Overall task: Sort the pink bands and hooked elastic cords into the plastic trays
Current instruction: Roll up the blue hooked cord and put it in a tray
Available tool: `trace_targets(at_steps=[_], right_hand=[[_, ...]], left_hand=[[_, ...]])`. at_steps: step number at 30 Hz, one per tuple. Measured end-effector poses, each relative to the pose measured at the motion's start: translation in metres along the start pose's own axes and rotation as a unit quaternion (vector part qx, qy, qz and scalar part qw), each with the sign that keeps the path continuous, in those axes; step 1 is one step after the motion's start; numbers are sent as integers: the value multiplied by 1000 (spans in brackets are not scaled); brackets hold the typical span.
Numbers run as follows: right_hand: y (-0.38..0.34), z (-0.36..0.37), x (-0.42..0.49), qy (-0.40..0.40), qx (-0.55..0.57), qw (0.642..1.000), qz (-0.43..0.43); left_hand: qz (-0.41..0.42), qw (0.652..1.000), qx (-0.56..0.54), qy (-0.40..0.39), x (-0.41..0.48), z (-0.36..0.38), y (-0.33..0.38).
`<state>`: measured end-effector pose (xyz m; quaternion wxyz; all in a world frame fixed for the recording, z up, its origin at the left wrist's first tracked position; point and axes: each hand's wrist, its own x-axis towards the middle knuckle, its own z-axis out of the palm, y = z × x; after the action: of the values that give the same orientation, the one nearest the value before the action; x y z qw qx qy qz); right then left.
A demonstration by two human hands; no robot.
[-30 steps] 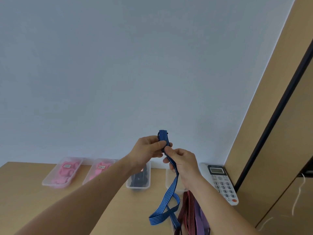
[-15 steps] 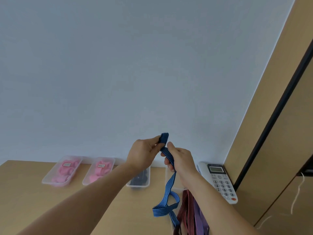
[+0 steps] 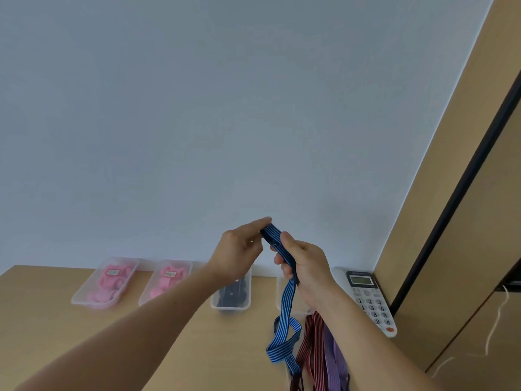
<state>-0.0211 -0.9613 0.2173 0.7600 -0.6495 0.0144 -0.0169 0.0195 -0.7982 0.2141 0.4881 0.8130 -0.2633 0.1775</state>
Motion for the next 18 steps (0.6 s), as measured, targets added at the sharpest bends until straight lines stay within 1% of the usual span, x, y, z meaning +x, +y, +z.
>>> trace_targets(at_steps=[1, 2, 3, 4, 6, 8, 10, 13, 14, 16, 18], right_hand=[[1, 0, 0, 8, 0, 1000, -4], [2, 1, 0, 18, -2, 1000, -7], [3, 1, 1, 27, -4, 1000, -11], [5, 2, 1, 35, -7, 999, -17], [6, 4, 0, 44, -15, 998, -38], [6, 6, -1, 38, -29, 997, -55], [6, 6, -2, 28, -50, 997, -55], [6, 4, -1, 47, -60, 996, -46], [5, 3, 0, 58, -60, 996, -43], [5, 2, 0, 72, -77, 994, -30], [5, 3, 1, 77, -103, 992, -9]], left_hand=[[-84, 992, -90, -4, 2, 0, 5], [-154, 971, -181, -7, 4, 1, 9], [-206, 945, -253, -10, 6, 2, 10], [-244, 923, -296, -15, 9, 3, 12], [-302, 891, -339, -33, 11, 4, 14], [-318, 873, -368, -48, 9, 6, 14], [-288, 875, -385, -63, 8, 5, 13], [-227, 901, -355, -107, 9, 2, 16], [-221, 908, -338, -108, 9, 3, 17], [-225, 924, -301, -76, 10, 5, 20], [-206, 941, -263, -52, 10, 6, 21]])
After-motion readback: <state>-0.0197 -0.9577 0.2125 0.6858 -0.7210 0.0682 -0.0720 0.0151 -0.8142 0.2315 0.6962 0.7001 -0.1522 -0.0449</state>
